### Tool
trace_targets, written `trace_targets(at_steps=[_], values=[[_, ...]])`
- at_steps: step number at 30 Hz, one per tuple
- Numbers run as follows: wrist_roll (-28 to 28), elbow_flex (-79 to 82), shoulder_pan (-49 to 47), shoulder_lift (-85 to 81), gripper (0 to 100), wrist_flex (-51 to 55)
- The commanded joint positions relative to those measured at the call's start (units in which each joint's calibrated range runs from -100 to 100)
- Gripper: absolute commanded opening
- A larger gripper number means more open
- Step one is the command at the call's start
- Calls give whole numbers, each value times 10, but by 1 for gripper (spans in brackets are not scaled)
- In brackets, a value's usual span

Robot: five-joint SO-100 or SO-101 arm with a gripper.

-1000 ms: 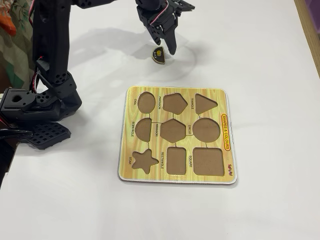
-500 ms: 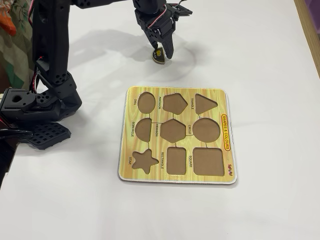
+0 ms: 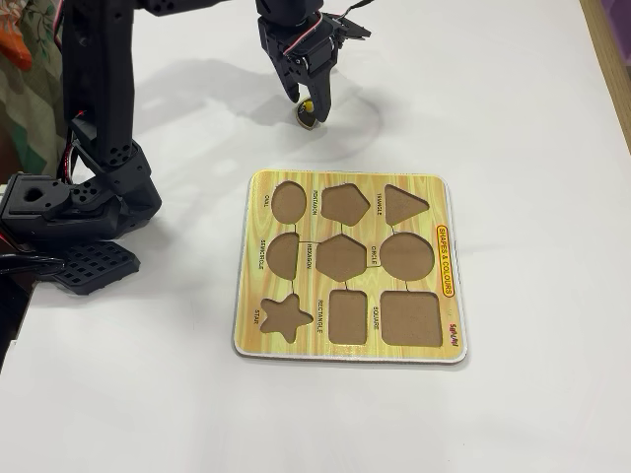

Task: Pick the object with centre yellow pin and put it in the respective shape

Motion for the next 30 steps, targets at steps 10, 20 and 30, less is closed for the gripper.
trace_targets(at_steps=[10,20,30], values=[[3,-4,14,-37,20,-8],[2,-4,14,-37,16,-34],[2,-4,15,-33,15,-53]])
